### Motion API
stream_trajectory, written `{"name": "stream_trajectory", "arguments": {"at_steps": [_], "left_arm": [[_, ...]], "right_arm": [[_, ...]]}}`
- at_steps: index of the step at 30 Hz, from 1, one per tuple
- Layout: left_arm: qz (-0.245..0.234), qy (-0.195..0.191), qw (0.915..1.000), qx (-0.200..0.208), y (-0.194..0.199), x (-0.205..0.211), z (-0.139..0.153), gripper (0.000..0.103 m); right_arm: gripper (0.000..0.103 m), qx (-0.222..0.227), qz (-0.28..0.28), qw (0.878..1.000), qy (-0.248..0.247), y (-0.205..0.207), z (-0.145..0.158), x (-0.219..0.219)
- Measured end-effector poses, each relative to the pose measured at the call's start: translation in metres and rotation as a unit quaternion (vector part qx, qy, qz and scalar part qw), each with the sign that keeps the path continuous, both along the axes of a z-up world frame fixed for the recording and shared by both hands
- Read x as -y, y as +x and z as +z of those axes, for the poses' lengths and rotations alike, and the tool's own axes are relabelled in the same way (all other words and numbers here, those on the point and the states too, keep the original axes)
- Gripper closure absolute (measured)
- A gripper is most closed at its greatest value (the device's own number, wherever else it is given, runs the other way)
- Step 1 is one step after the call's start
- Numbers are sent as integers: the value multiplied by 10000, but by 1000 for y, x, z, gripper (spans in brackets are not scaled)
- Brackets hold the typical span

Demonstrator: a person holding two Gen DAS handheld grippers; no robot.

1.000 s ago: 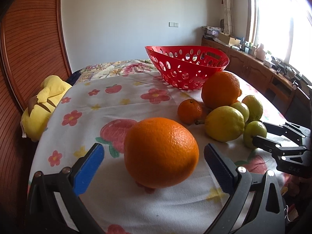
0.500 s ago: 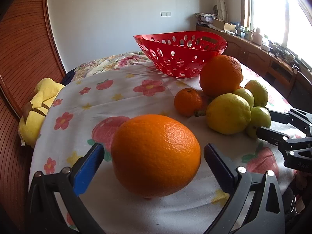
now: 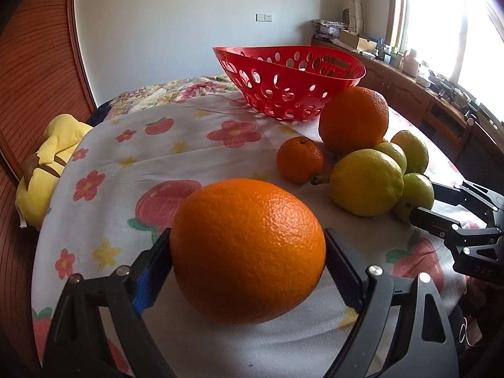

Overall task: Organize fruits
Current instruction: 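Move left tool to the large orange while right tool moves to the green pear, then close left tool on the large orange while right tool grasps the green pear, lift both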

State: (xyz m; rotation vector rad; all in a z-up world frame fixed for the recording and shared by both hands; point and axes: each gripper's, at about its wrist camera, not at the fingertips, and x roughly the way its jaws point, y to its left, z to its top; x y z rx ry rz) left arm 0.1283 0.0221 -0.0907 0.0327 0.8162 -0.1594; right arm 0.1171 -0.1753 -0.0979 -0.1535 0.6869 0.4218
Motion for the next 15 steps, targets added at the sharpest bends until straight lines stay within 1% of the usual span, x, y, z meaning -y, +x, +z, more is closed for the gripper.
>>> {"name": "stream_trajectory", "arguments": {"at_steps": [6,11,15], "left_arm": [[38,-102,9999,75,-5,-3,1,15],[19,-198,9995,265,-13,-4,12,15],[-59,-192,9992,347,-16,-2,20,15]], "right_arm": [[47,60,31,9999,93,-5,6,4],[49,154,78,9998,39,-8,11,4],[49,132,104,9999,6,-9,11,3]]}}
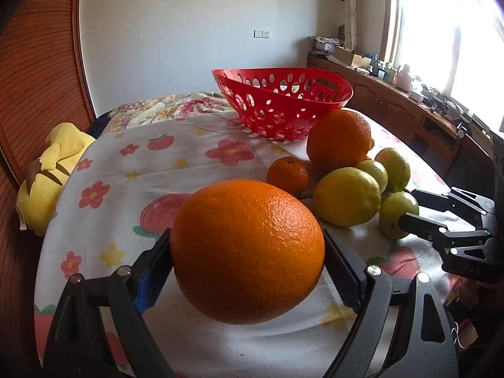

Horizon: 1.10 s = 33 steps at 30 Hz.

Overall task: Organize fruits
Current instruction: 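Close left tool on the large orange while right tool grasps the green pear, lift both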

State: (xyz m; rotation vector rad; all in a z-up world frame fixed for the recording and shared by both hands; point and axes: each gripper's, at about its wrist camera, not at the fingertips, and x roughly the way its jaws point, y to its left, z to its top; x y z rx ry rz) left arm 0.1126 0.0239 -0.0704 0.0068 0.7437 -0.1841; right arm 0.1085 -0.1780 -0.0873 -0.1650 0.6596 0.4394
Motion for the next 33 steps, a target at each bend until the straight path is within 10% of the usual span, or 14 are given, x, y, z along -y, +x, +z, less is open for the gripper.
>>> {"name": "stream_trajectory", "arguments": {"at_steps": [20,33], "left_arm": [[-93,-113,9996,250,-7,7,18,15],[-307,-24,9973,662,23,22,63,15]], "right_arm": [[47,-59,-70,9999,-77,-2,-5,5],[47,528,259,9983,-50,0,54,8]]}}
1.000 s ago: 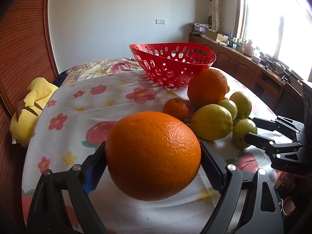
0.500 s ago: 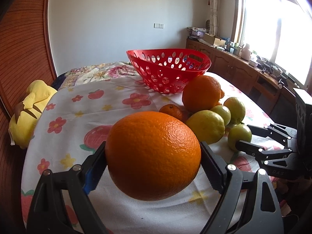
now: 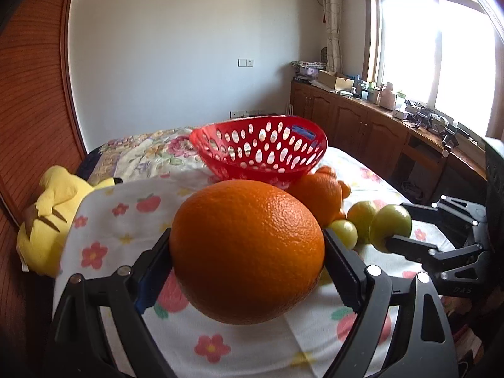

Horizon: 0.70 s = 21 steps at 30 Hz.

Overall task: Organize fruits
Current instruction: 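Close left tool on the large orange while right tool grasps the green pear, lift both, then carry orange in left tool into red basket while right tool drops green pear there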

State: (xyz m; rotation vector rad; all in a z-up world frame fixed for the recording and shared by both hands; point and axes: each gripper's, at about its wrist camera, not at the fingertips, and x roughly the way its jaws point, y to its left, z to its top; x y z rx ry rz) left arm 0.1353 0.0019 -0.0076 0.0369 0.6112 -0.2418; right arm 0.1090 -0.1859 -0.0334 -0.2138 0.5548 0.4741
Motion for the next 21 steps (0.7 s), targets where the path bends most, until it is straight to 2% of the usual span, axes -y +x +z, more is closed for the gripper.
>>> {"name": "stream_trajectory", "arguments": {"at_steps": [9,16,21], "left_arm": [[-136,35,9999,68,46,13,22,15],[-237,185,9995,61,83,30,37,15],[-312,334,9989,-51,113,44,37,15]], "right_arm": [[47,346,83,9992,-198,54,37,0],[47,320,114,9993,-129,103,48,4],[47,197,206,9995,-101,133,49,3]]}}
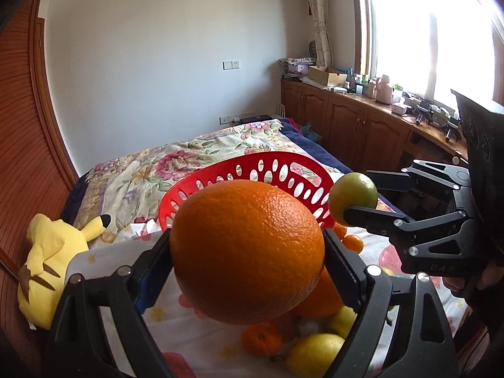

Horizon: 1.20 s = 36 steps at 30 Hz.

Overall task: Organize fruits
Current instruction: 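Carry orange in left tool into red basket while right tool drops green pear there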

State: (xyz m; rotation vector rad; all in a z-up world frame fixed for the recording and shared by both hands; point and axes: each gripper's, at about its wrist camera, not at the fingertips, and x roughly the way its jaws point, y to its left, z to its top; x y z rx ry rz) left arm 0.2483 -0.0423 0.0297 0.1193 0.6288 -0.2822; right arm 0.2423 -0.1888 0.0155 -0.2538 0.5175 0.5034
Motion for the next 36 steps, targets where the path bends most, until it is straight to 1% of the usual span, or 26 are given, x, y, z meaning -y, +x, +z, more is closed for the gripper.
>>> {"name": "stream_trajectory", "arguments": {"at_steps": [7,12,15,22,27,32,36], "left_arm": [[-42,202,9995,-253,33,15,-14,15],[-27,321,9984,-464,44,18,-31,14],[13,372,9983,-449,49,18,-34,14],[21,462,9974,-553,61,15,-39,14],[46,421,9965,-722,71,15,-45,14],[129,360,9963,-774,74,13,-49,14],[124,192,9959,-877,76,12,-52,14]], "right_arm": [[46,-85,88,9999,-2,25,-4,0],[46,-184,127,9997,-40,38,-11,0],[46,-231,138,9996,-95,43,-17,-3],[46,-338,141,9993,-98,53,-25,-8],[46,-410,118,9990,-105,61,-25,-8],[46,-541,122,9984,-102,72,-29,-10],[46,-591,129,9981,-91,77,-31,-11]]}}
